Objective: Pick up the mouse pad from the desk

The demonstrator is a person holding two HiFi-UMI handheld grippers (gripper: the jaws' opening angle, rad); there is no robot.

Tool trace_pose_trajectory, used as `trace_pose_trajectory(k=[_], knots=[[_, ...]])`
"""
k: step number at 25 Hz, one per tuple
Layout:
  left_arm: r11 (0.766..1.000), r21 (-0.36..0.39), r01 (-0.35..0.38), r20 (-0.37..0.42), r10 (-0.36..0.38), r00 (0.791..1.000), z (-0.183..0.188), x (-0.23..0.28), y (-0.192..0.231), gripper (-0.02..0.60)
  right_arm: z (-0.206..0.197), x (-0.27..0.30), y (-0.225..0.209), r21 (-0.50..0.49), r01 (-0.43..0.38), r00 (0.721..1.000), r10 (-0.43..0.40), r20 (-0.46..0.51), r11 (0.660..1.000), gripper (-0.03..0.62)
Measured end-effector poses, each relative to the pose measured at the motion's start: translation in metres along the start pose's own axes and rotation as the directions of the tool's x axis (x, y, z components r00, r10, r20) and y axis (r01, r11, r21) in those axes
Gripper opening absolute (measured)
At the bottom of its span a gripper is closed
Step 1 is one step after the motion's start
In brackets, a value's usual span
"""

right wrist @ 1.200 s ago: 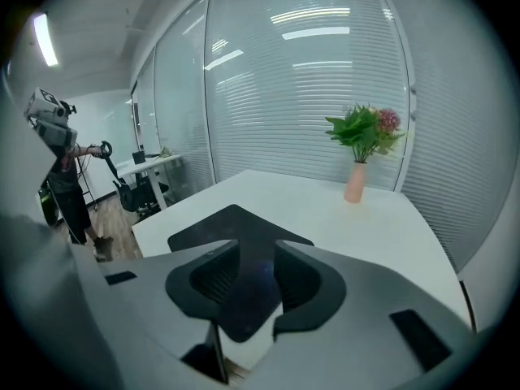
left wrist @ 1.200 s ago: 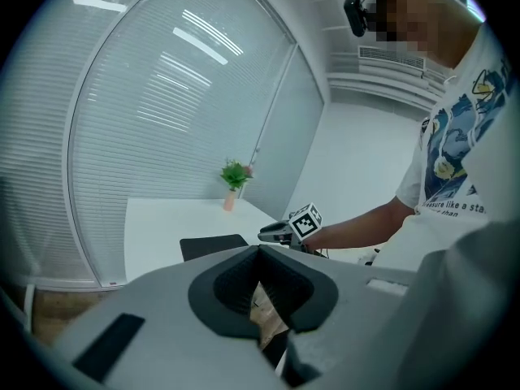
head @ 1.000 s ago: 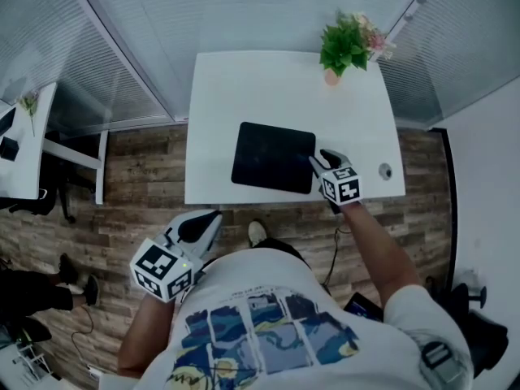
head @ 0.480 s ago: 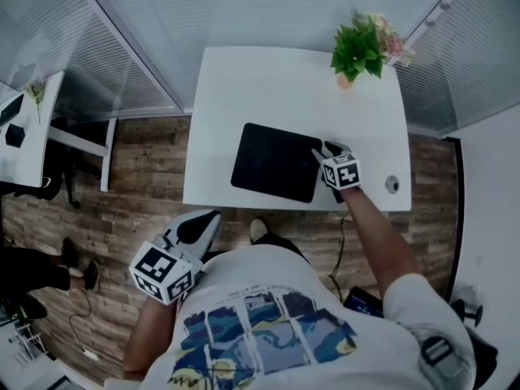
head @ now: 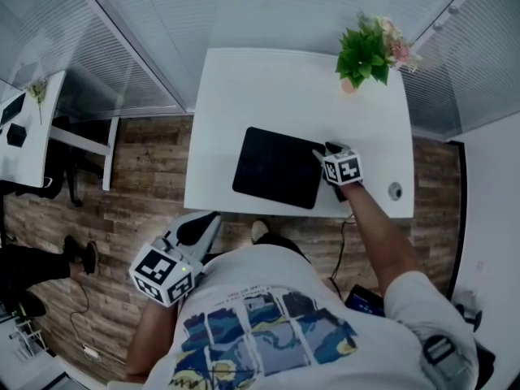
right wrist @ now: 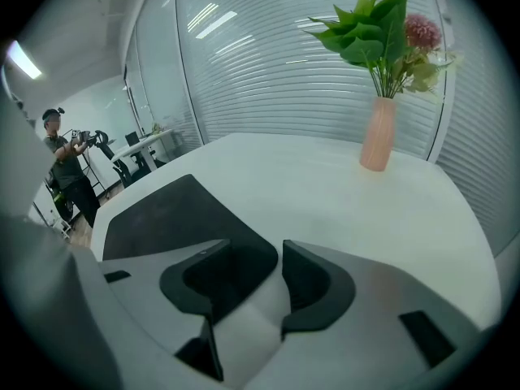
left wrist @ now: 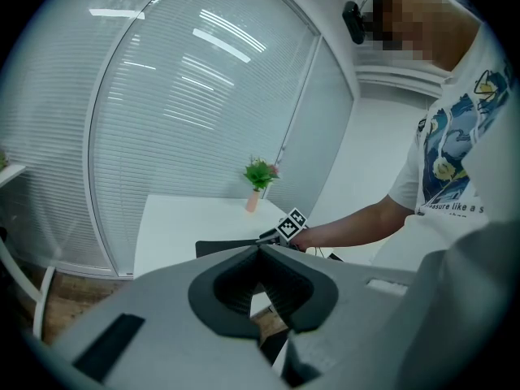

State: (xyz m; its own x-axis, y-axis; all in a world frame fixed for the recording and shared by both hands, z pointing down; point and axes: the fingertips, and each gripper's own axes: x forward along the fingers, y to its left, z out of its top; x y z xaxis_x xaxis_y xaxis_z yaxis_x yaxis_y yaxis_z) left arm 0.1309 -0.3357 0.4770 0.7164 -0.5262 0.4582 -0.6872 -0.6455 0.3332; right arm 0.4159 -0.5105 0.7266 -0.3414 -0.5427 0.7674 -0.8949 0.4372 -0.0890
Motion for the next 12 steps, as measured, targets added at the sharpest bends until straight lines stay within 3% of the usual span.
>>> trace_pose_trajectory(k=[12], knots=[[1.0,-0.004,0.015,-0.006,-0.015,1.0,0.0019,0.0064,0.0053,0.002,-0.0009,0.0011,0.007,-0.002,0.014,1.0,-0.014,0.014,1.0,0.143]])
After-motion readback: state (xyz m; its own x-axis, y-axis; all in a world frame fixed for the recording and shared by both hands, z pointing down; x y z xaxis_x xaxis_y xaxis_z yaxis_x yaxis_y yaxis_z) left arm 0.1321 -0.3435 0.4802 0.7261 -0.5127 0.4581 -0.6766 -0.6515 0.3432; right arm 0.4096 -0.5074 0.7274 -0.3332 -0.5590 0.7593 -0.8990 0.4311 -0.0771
